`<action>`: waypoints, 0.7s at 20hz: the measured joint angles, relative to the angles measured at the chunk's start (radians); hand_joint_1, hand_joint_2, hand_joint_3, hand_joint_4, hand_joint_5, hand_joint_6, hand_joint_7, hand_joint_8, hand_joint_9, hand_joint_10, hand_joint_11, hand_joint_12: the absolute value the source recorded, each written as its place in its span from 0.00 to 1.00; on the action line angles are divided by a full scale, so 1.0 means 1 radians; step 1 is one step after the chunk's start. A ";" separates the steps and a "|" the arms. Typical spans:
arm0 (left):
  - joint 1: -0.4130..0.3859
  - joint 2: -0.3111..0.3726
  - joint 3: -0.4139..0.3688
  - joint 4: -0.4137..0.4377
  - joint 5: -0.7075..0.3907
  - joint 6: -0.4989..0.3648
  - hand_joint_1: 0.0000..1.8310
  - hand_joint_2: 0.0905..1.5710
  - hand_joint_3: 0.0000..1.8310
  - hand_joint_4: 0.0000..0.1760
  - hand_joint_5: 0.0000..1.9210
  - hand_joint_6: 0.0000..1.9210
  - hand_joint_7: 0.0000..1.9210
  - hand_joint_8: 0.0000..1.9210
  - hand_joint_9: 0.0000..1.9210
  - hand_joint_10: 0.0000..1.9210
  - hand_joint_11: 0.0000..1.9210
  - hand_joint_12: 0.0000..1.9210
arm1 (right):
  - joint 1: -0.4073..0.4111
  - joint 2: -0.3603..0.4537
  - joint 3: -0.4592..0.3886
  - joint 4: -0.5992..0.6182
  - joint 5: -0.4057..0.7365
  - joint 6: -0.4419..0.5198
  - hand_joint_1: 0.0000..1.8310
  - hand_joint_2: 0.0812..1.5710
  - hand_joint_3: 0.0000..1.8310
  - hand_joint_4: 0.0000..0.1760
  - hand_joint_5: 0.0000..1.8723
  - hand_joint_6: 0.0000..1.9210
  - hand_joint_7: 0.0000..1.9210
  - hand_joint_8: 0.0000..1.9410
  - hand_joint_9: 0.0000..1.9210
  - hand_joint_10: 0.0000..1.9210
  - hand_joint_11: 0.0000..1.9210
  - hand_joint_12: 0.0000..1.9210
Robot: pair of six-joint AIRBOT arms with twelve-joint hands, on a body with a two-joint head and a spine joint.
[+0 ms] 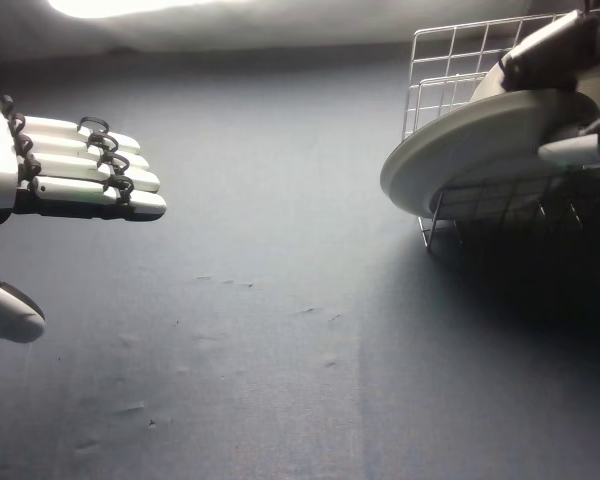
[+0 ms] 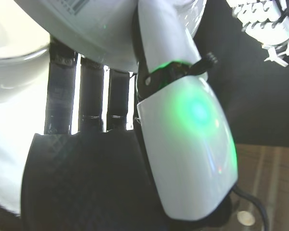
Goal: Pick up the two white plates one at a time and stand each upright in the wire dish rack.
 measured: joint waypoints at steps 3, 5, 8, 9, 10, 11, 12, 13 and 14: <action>0.001 0.000 0.000 0.002 0.000 0.000 0.00 0.69 0.00 0.00 0.01 0.00 0.00 0.00 0.00 0.00 0.00 0.00 | 0.030 0.000 0.000 -0.048 0.024 0.000 0.64 0.64 0.00 0.00 0.26 0.01 0.30 0.01 0.30 0.02 0.11 0.57; 0.001 0.000 0.000 0.002 0.000 0.000 0.00 0.69 0.00 0.00 0.00 0.00 0.00 0.00 0.00 0.00 0.00 0.00 | 0.043 0.000 0.000 -0.089 0.016 0.000 0.52 0.64 0.00 0.00 0.08 0.00 0.08 0.00 0.10 0.00 0.00 0.45; 0.011 -0.001 -0.015 0.004 0.002 0.000 0.00 0.68 0.00 0.00 0.00 0.00 0.00 0.00 0.00 0.00 0.00 0.00 | 0.088 0.000 0.000 -0.151 0.020 0.000 0.40 0.52 0.00 0.00 0.00 0.00 0.00 0.00 0.00 0.00 0.00 0.02; 0.011 -0.001 -0.018 0.011 -0.002 0.000 0.00 0.69 0.00 0.00 0.00 0.00 0.00 0.00 0.00 0.00 0.00 0.00 | 0.106 0.000 0.000 -0.198 0.031 0.000 0.21 0.53 0.00 0.00 0.00 0.00 0.00 0.00 0.00 0.00 0.00 0.00; 0.011 -0.001 -0.018 0.010 -0.002 0.000 0.00 0.69 0.00 0.00 0.00 0.00 0.00 0.00 0.00 0.00 0.00 0.00 | 0.113 0.000 0.000 -0.225 0.034 0.001 0.21 0.53 0.00 0.00 0.00 0.00 0.00 0.00 0.00 0.00 0.00 0.00; 0.011 -0.001 -0.018 0.006 0.000 0.000 0.00 0.70 0.00 0.00 0.10 0.01 0.09 0.01 0.07 0.01 0.04 0.02 | 0.117 0.000 0.000 -0.275 0.043 0.000 0.05 0.58 0.00 0.00 0.09 0.01 0.09 0.05 0.11 0.00 0.00 0.29; 0.011 -0.001 -0.018 0.002 0.001 0.000 0.00 0.72 0.00 0.00 0.21 0.01 0.22 0.01 0.19 0.02 0.12 0.09 | 0.121 0.000 0.000 -0.345 0.057 0.002 0.01 0.60 0.00 0.00 0.19 0.01 0.22 0.02 0.21 0.01 0.01 0.47; 0.011 -0.001 -0.018 0.001 0.001 0.000 0.01 0.77 0.00 0.00 0.35 0.05 0.37 0.12 0.34 0.16 0.19 0.46 | 0.122 0.000 0.000 -0.431 0.090 0.001 0.00 0.62 0.00 0.00 0.37 0.05 0.42 0.05 0.37 0.06 0.09 0.57; 0.011 -0.003 -0.017 0.001 0.001 0.000 0.03 0.76 0.00 0.00 0.40 0.17 0.35 0.43 0.34 0.47 0.25 0.65 | 0.122 0.000 0.000 -0.496 0.121 0.002 0.00 0.63 0.00 0.00 0.48 0.08 0.53 0.10 0.44 0.19 0.13 0.64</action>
